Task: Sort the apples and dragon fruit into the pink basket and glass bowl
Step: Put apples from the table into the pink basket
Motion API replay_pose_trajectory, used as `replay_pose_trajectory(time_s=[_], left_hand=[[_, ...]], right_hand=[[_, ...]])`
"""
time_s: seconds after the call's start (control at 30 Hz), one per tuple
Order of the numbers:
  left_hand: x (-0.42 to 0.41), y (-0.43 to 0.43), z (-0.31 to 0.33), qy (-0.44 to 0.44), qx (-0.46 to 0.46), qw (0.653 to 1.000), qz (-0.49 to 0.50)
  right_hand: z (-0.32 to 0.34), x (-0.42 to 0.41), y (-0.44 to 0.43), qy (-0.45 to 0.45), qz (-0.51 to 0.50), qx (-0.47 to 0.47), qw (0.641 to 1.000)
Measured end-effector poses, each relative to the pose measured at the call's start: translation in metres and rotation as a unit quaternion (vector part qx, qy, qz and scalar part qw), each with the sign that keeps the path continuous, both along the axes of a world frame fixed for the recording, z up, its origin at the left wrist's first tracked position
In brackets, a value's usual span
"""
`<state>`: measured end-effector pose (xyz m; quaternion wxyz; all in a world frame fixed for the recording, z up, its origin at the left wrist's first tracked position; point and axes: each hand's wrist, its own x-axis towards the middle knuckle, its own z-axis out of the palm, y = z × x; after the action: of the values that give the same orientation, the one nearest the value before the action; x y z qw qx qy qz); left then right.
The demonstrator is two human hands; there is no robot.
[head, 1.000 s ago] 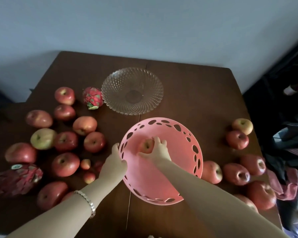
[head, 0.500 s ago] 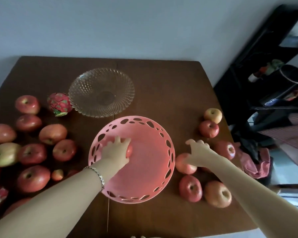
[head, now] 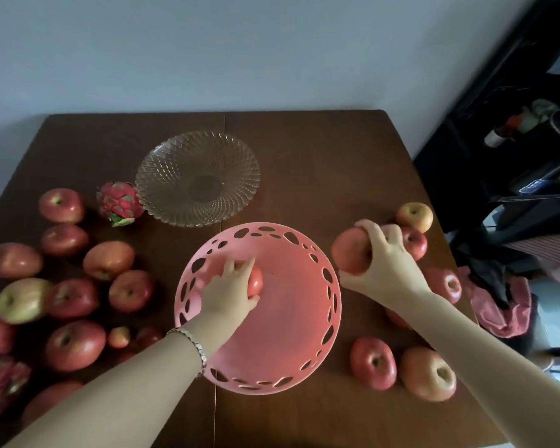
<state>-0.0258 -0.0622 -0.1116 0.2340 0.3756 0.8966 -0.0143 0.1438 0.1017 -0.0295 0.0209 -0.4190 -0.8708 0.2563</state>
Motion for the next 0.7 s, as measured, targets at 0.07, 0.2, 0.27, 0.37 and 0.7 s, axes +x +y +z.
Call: replay_pose_trajectory(time_s=[0.07,0.2,0.27,0.37,0.7], left_hand=[[-0.001,-0.001,0.0,0.001,0.005,1.0,-0.001],[-0.002,-0.004,0.001,-0.001,-0.003,1.0,-0.005],[-0.002,-0.004,0.001,-0.012,-0.013,1.0,0.003],[-0.004,-0.003,0.004,-0.027,-0.024,0.999,0.0],[0.016,-0.001,0.002,0.138,0.151,0.96,-0.192]], right_hand=[[0.007,-0.023,-0.008,0.009,0.088,-0.012,0.996],[-0.026,-0.065,-0.031,-0.112,0.228,-0.049,0.966],[-0.047,-0.078,-0.037,-0.17,0.263,-0.028,0.949],[-0.067,-0.086,-0.043,-0.183,0.243,-0.028,0.952],[-0.073,-0.07,-0.048,-0.129,0.191,-0.096,0.968]])
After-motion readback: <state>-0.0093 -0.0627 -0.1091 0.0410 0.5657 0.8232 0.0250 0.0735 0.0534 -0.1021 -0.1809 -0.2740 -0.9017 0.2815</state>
